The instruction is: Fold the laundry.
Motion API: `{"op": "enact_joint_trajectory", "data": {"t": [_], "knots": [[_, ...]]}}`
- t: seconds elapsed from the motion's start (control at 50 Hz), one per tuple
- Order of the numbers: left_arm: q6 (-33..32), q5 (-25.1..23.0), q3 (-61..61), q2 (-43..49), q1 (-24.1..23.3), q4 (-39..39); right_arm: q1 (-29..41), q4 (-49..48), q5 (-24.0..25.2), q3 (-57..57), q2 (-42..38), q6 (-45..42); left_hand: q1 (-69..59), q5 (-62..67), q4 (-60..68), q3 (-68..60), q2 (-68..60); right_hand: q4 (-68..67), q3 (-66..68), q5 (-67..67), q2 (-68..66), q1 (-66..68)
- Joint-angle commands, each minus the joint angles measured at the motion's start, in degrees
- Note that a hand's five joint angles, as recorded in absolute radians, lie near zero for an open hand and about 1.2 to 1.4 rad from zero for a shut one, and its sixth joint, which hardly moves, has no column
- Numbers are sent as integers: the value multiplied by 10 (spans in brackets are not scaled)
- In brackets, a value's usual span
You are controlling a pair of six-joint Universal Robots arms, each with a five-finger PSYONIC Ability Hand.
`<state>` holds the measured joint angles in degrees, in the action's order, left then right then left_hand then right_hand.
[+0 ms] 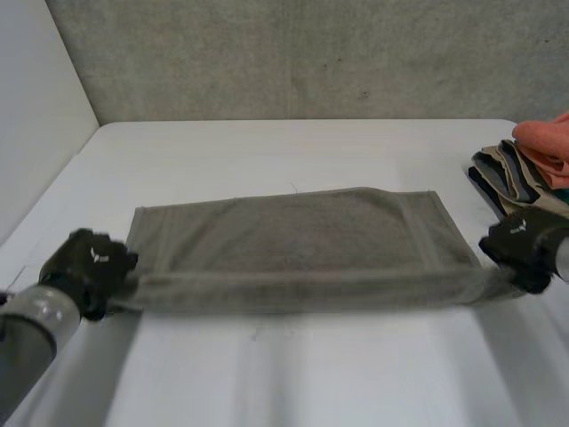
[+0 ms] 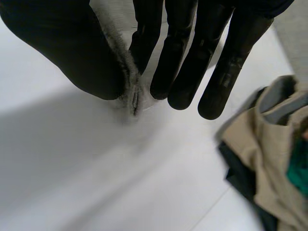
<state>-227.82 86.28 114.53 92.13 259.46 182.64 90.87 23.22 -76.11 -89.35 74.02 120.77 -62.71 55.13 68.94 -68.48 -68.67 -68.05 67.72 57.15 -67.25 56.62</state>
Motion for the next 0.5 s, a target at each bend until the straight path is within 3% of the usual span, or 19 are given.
{"op": "enact_joint_trajectory", "data": {"t": [0.02,0.16,0.22,0.34,0.36,0.38,0.4,0.5], "knots": [[-3,6,-106,134,-13,120,56,-137,-18,68,-97,52,-173,149,111,-115,-113,-120,123,128,-128,234],[-3,55,-231,263,-20,204,98,-279,-71,167,-192,57,-173,149,111,-115,-113,-120,123,128,-128,234],[-4,82,-288,310,-33,215,101,-332,-73,195,-227,54,-173,149,111,-115,-113,-120,123,128,-128,234],[-5,91,-386,397,-50,221,119,-403,-80,289,-330,52,-168,144,106,-110,-109,-118,122,127,-126,233],[-6,92,-405,414,-52,221,121,-406,-80,300,-342,52,115,-139,-177,173,175,76,-73,-67,68,38],[-6,92,-411,421,-54,221,123,-414,-84,320,-365,51,313,-337,-375,370,372,580,-577,-572,572,-466],[-6,93,-419,427,-56,222,124,-422,-87,331,-374,49,527,-551,-589,585,587,580,-577,-572,572,-466],[0,96,-439,426,-70,240,128,-481,-118,360,-392,62,527,-551,-589,585,587,580,-577,-572,572,-466]]}}
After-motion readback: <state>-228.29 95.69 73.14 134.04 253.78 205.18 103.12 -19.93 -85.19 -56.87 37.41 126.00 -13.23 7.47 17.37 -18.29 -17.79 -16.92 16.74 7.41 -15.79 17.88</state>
